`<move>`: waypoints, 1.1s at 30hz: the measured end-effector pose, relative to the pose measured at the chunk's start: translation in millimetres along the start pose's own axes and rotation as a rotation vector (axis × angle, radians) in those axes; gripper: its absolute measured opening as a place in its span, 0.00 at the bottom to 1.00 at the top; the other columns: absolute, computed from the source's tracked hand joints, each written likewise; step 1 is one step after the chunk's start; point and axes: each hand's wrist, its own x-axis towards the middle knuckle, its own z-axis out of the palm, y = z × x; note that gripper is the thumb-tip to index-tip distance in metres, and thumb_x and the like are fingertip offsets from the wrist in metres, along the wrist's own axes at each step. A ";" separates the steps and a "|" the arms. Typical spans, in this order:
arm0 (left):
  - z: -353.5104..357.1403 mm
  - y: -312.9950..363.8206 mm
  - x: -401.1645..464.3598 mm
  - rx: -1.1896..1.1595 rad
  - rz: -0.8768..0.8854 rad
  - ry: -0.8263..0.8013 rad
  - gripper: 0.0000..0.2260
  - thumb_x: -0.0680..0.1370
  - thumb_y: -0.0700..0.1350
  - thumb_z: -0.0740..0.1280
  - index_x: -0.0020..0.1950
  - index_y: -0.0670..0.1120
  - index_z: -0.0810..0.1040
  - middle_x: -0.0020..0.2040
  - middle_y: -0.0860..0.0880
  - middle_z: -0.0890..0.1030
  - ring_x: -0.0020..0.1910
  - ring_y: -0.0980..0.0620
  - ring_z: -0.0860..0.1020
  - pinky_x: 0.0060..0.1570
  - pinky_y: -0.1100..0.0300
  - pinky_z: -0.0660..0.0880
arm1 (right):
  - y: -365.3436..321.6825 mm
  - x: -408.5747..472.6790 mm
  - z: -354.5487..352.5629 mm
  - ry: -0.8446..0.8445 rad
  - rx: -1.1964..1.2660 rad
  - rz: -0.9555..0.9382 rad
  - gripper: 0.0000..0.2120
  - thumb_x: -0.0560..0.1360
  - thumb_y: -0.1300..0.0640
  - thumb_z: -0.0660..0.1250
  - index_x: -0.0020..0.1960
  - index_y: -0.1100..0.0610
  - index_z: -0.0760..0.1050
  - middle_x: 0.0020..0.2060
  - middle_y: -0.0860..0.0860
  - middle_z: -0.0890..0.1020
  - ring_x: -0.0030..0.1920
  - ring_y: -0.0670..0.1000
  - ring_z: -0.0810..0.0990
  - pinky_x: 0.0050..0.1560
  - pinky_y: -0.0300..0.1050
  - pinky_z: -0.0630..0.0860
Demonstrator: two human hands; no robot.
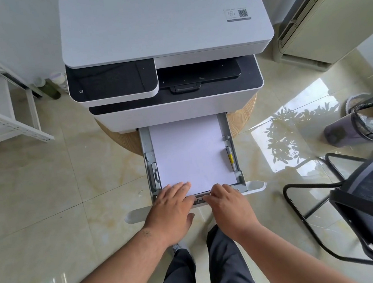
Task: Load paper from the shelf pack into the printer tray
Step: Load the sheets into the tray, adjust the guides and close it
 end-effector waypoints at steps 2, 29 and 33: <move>2.5 0.4 0.0 0.016 -0.010 0.006 0.19 0.74 0.54 0.72 0.63 0.51 0.81 0.76 0.47 0.73 0.76 0.45 0.71 0.76 0.48 0.57 | 0.0 0.1 2.7 -0.001 -0.003 -0.003 0.13 0.60 0.66 0.74 0.40 0.52 0.81 0.40 0.49 0.76 0.38 0.56 0.76 0.34 0.49 0.75; -16.0 6.1 2.1 0.173 -0.195 -0.093 0.12 0.82 0.54 0.63 0.58 0.49 0.76 0.55 0.49 0.77 0.57 0.45 0.75 0.60 0.49 0.68 | 5.1 -1.3 4.1 -0.019 0.022 -0.004 0.22 0.61 0.64 0.78 0.53 0.52 0.81 0.54 0.47 0.86 0.49 0.56 0.85 0.59 0.54 0.81; -13.6 -4.2 -10.4 0.245 -0.245 -0.091 0.17 0.82 0.60 0.60 0.60 0.48 0.76 0.57 0.49 0.78 0.57 0.46 0.76 0.65 0.47 0.65 | 9.8 -3.1 1.7 -0.052 0.004 0.024 0.27 0.59 0.62 0.81 0.57 0.52 0.83 0.56 0.47 0.87 0.52 0.54 0.87 0.58 0.53 0.82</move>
